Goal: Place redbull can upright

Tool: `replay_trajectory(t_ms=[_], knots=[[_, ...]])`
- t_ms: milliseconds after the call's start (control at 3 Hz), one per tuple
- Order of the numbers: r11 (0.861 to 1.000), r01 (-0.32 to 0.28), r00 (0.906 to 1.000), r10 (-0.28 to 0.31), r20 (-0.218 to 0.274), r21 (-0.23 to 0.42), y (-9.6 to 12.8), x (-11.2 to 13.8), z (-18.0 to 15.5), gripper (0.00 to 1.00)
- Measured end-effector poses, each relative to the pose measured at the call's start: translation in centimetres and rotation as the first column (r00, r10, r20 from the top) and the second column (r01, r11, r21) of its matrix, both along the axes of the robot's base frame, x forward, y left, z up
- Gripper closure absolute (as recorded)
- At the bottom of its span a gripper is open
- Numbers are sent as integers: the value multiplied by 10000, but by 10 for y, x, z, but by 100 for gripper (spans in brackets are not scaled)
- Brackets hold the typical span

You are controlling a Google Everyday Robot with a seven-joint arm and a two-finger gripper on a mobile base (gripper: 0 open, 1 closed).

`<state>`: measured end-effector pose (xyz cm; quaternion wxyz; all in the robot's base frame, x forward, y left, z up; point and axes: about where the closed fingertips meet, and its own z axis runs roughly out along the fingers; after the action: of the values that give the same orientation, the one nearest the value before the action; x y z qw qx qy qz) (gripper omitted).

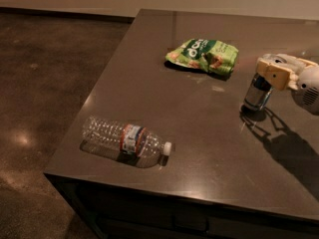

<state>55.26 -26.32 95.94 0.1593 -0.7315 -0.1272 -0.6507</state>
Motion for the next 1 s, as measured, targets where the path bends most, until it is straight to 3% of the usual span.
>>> replay_trajectory(t_ms=[333, 1000], knots=[[9997, -178, 9998, 177, 44, 182, 9, 1, -6, 82], [9991, -323, 9995, 321, 84, 282, 17, 2, -8, 35]])
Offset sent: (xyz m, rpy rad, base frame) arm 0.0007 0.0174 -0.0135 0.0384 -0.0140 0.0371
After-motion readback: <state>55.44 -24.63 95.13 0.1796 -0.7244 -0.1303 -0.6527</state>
